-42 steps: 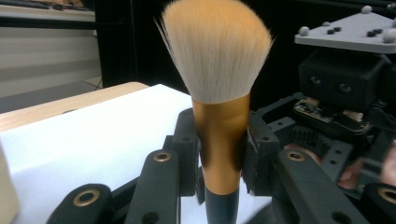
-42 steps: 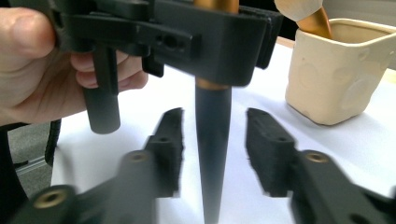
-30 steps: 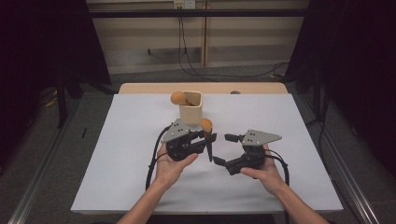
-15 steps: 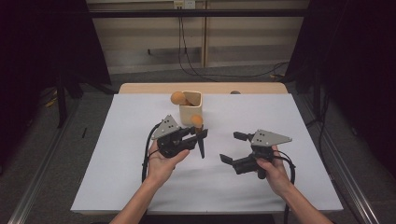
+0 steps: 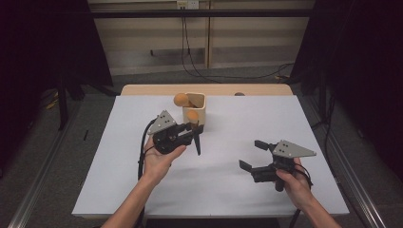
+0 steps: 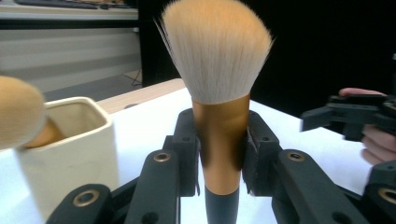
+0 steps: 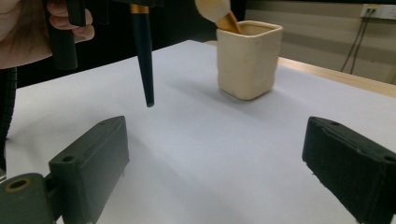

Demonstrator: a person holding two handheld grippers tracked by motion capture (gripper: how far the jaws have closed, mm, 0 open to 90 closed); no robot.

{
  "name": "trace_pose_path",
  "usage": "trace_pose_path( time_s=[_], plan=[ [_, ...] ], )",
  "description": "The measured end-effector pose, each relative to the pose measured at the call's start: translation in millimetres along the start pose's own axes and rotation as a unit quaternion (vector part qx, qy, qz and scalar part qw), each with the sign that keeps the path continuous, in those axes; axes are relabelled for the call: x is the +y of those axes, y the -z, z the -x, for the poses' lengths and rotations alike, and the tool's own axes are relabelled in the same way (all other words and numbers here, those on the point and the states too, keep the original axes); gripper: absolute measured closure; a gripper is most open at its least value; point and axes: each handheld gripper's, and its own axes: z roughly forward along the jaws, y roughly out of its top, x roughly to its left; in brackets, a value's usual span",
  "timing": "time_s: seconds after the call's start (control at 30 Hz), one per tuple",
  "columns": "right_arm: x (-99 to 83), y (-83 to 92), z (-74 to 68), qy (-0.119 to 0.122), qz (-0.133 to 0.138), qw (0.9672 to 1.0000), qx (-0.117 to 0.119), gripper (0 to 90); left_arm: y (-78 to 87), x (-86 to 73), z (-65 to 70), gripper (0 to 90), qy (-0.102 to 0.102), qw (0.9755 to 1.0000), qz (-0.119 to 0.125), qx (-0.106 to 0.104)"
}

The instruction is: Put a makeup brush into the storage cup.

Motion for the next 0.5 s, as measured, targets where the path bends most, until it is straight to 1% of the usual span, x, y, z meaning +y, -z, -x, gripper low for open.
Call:
trace_pose_path(
  time_s=[0.1, 0.13, 0.2, 0.33, 0.4, 0.43, 0.5],
  plan=[
    [-3.7, 7.8, 3.6, -0.006, 0.003, 0.9999, -0.014, 6.4, -0.7, 2.9, -6.7, 70.5, 0.005, 0.9999, 0.003, 0.009],
    [-4.7, 10.7, 4.9, -0.008, 0.004, 0.9998, -0.017, 6.4, -0.8, 4.7, -9.1, 70.5, 0.004, 0.9999, 0.003, 0.013],
    [-6.9, 15.4, 6.8, -0.01, 0.01, 0.9994, -0.031, 6.4, -1.1, 8.5, -13.7, 70.5, 0.007, 0.9998, 0.006, 0.018],
    [-11.2, 23.8, 10.6, -0.017, 0.013, 0.9987, -0.047, 6.1, -0.3, 16.4, -23.5, 70.5, 0.005, 0.9994, 0.012, 0.031],
    [-15.4, 26.5, 11.8, -0.026, 0.011, 0.9981, -0.054, 5.1, 0.7, 19.4, -28.7, 70.5, 0.002, 0.9991, 0.015, 0.04],
    [-18.2, 27.7, 12.2, -0.031, 0.013, 0.9975, -0.062, 5.0, 0.9, 20.5, -30.9, 70.5, 0.005, 0.9989, 0.02, 0.042],
    [-24.3, 30.1, 13.0, -0.027, 0.015, 0.9963, -0.08, 5.0, 0.6, 22.8, -34.6, 70.5, 0.007, 0.9988, 0.022, 0.043]
  ],
)
